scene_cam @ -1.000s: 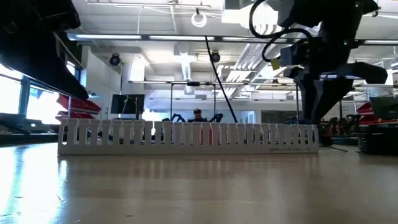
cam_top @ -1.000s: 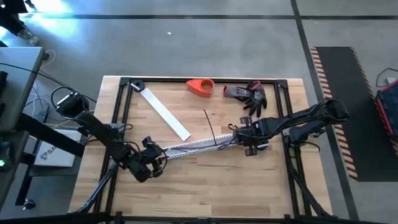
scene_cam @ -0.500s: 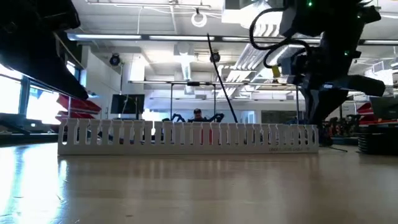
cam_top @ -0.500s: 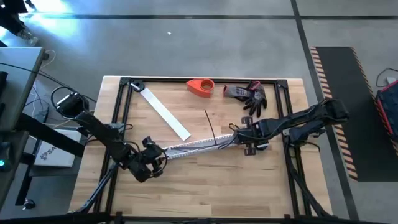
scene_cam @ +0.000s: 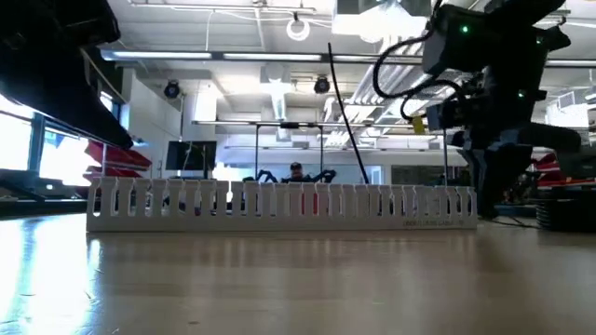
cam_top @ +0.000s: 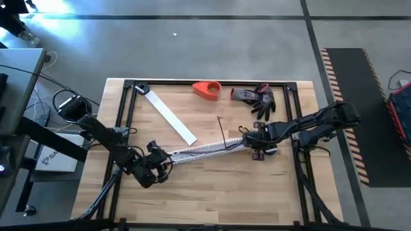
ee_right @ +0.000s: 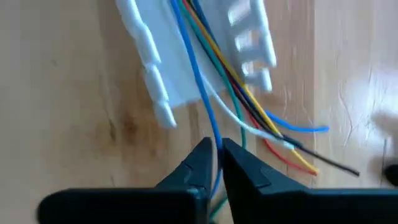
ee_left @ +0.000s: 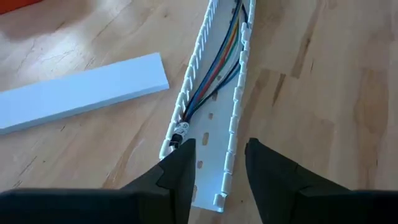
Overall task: Ziptie cables
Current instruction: Put the black cables zip-tied cables into the white cable duct, then close the white cable duct
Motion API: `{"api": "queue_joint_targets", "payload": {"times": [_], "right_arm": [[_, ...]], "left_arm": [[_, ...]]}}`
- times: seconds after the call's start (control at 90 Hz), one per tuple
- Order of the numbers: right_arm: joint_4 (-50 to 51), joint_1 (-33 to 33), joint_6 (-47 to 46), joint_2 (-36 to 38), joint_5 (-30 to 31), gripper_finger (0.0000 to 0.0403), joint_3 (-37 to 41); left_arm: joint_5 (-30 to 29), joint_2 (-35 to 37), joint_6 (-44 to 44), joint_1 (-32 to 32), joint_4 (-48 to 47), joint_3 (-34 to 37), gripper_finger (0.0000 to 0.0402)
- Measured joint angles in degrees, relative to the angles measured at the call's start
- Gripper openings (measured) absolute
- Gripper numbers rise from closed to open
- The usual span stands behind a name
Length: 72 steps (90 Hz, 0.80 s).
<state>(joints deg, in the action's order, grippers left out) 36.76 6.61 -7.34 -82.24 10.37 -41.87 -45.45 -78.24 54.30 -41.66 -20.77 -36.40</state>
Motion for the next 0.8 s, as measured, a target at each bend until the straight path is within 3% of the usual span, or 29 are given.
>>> {"api": "queue_joint_targets", "payload": {"times": [0.156,0.344,0.489,0.667,0.8], "right_arm": [[-1.34,1.17,4.43,0.0,2.7,0.0112,-2.14],[3.71,1.69,4.32,0.0,8.33,0.0151,-6.73],[11.84,1.75,1.17,0.0,8.45,0.0164,-12.9],[14.34,2.63,-2.72,0.04,8.84,0.0165,-18.17],[10.27,3.81,-3.51,0.04,11.43,0.0165,-16.91]], "left_arm": [[-0.1,0.0,-0.01,0.01,0.31,0.0,0.0119],[2.85,1.34,-2.51,0.01,-3.48,-1.79,0.0119],[7.05,2.25,-7.85,1.11,-9.49,-3.42,0.0119],[15.36,2.01,-22.9,5.26,-6.8,-3.69,0.0119],[13.19,2.04,-22.21,7.81,-6.63,-3.72,0.0119]]}}
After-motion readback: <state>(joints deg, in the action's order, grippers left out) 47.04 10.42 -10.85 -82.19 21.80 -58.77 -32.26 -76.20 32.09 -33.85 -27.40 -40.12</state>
